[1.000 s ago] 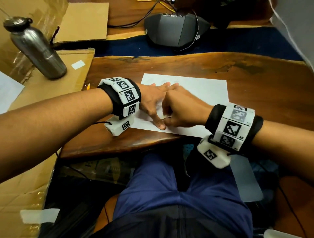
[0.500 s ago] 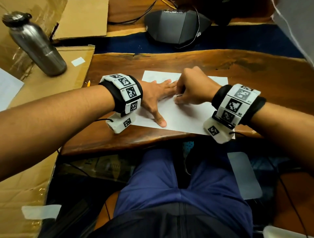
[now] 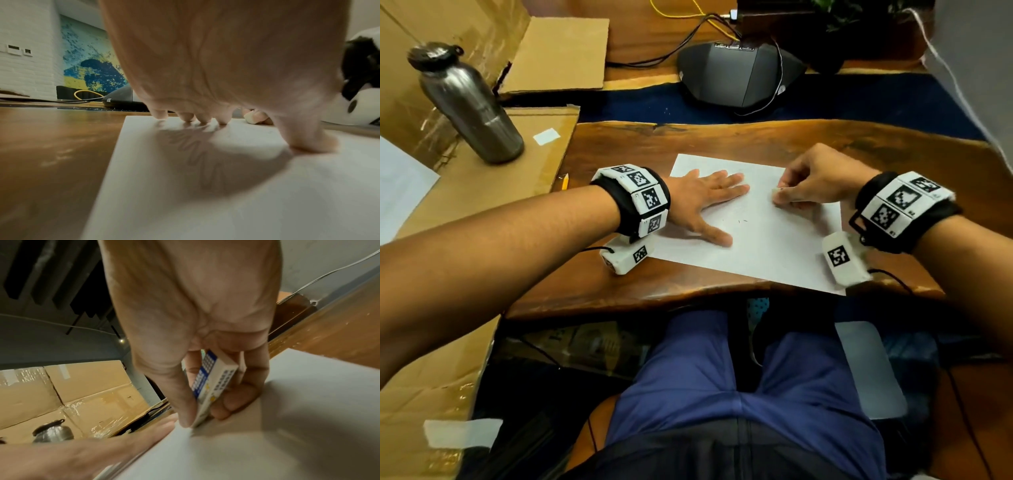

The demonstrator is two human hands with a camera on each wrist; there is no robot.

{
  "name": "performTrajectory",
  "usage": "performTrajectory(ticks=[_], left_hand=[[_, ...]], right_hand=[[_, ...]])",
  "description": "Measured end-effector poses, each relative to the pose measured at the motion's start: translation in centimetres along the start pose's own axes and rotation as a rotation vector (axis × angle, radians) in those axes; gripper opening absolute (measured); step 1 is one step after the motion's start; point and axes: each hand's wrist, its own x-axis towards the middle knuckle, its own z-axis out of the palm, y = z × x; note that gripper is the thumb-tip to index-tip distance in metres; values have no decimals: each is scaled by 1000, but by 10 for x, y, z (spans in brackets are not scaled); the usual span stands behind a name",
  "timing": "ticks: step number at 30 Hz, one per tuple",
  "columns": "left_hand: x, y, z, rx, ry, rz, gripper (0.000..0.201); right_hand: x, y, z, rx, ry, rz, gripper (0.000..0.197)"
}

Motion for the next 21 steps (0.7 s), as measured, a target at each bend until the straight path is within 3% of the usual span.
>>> performTrajectory(ticks=[5,9,11,16,18,21], left_hand=[[18,-2,-17,175,207,-170,83],[0,1,-35,78,396,-76,73],[-20,6,-30,44,338,75,71],[-59,52,17,48,-23,467,79],[-55,66,31,64,-74,504,82],[-34,59,27,58,-79,453,80]], right_hand=[[5,-6,-2,-76,2,14,18],[5,-4,-2,-59,-25,12,17],[6,-4,-2,-53,-22,16,17],[7,-3,1,-67,3,6,17],[7,-3,1,-63,-6,12,16],[7,-4,-1,-54,-19,19,16]])
